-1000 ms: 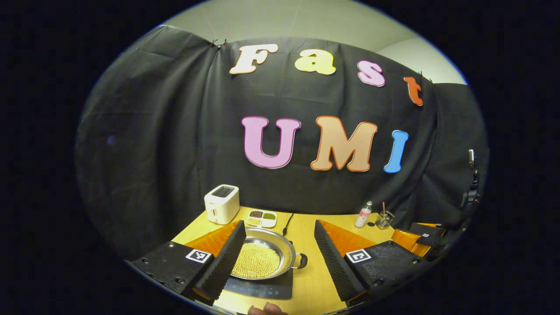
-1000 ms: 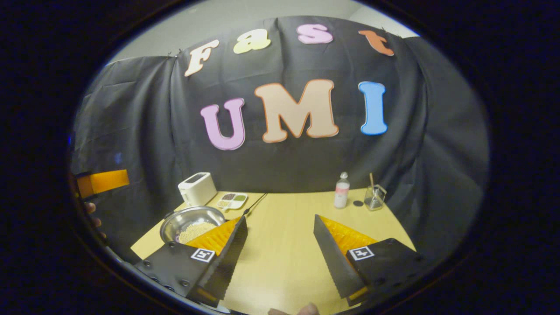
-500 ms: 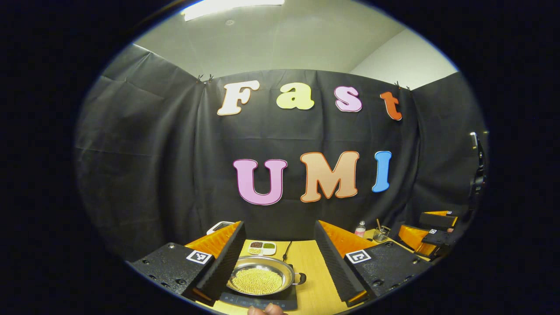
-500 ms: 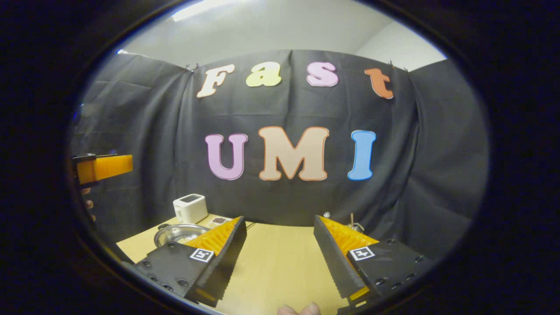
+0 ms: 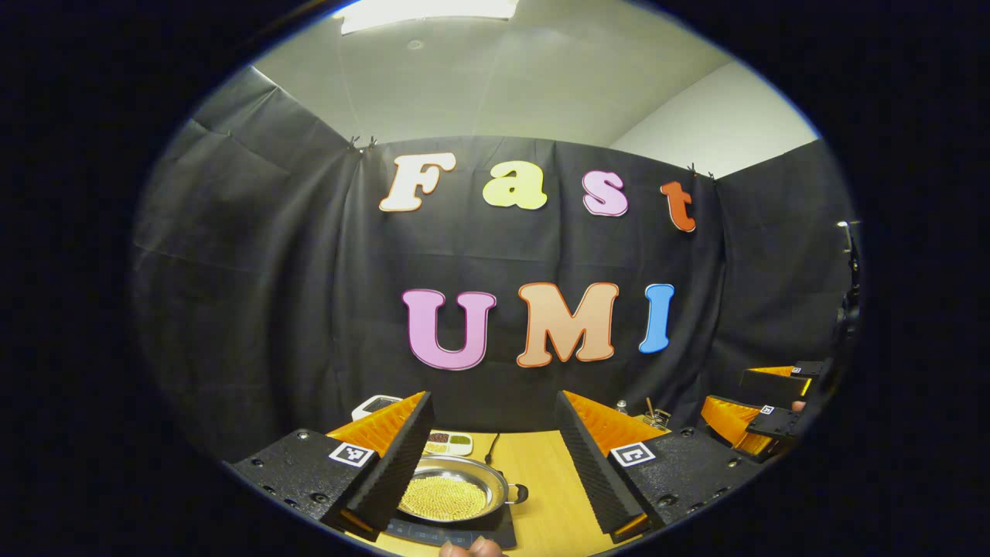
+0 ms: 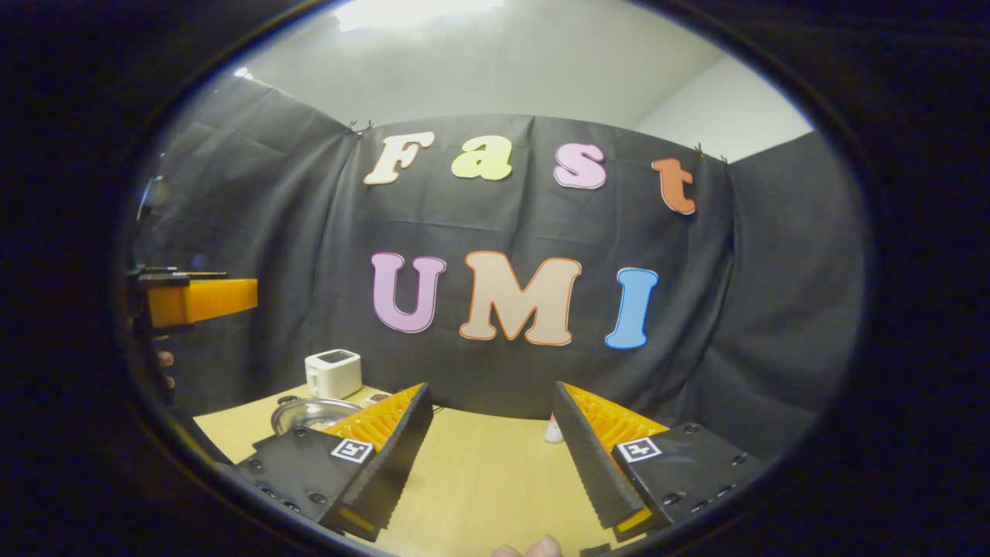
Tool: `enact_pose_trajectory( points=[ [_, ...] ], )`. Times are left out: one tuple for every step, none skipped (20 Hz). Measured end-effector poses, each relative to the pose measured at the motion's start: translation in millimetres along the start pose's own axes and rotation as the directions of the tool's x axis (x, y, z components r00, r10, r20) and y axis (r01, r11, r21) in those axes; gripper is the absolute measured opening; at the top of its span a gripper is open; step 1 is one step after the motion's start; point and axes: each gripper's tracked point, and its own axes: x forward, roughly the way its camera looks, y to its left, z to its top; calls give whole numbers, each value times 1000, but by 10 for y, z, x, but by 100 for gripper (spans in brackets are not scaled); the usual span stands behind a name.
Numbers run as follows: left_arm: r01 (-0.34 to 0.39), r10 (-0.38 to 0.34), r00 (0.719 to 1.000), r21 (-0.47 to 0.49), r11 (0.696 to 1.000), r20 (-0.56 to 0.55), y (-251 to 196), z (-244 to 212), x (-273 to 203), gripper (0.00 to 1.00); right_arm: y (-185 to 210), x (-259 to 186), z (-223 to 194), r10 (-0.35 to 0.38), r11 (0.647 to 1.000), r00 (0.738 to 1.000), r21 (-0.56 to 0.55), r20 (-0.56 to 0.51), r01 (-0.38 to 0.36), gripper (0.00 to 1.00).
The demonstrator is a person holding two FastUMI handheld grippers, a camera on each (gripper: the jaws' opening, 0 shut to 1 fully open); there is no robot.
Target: First push the handle of the pot to place it horizontally, then grasp the pot with both hands and set it on the induction cooktop.
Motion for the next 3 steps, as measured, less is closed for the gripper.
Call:
enact_pose_trajectory(
  points=[
    [-1,1,1000,5,1000,3,4,-23,-31,92,21,2,15,3,999,1000,47,-8,-2,98],
    [1,-1,1000,6,1000,3,-3,-21,-39,93,5,21,37,-2,997,1000,80,-5,2,98],
    [0,1,1000,10,1000,-5,9,-42,-48,95,-21,32,29,-9,996,1000,91,-9,10,97]
  ],
)
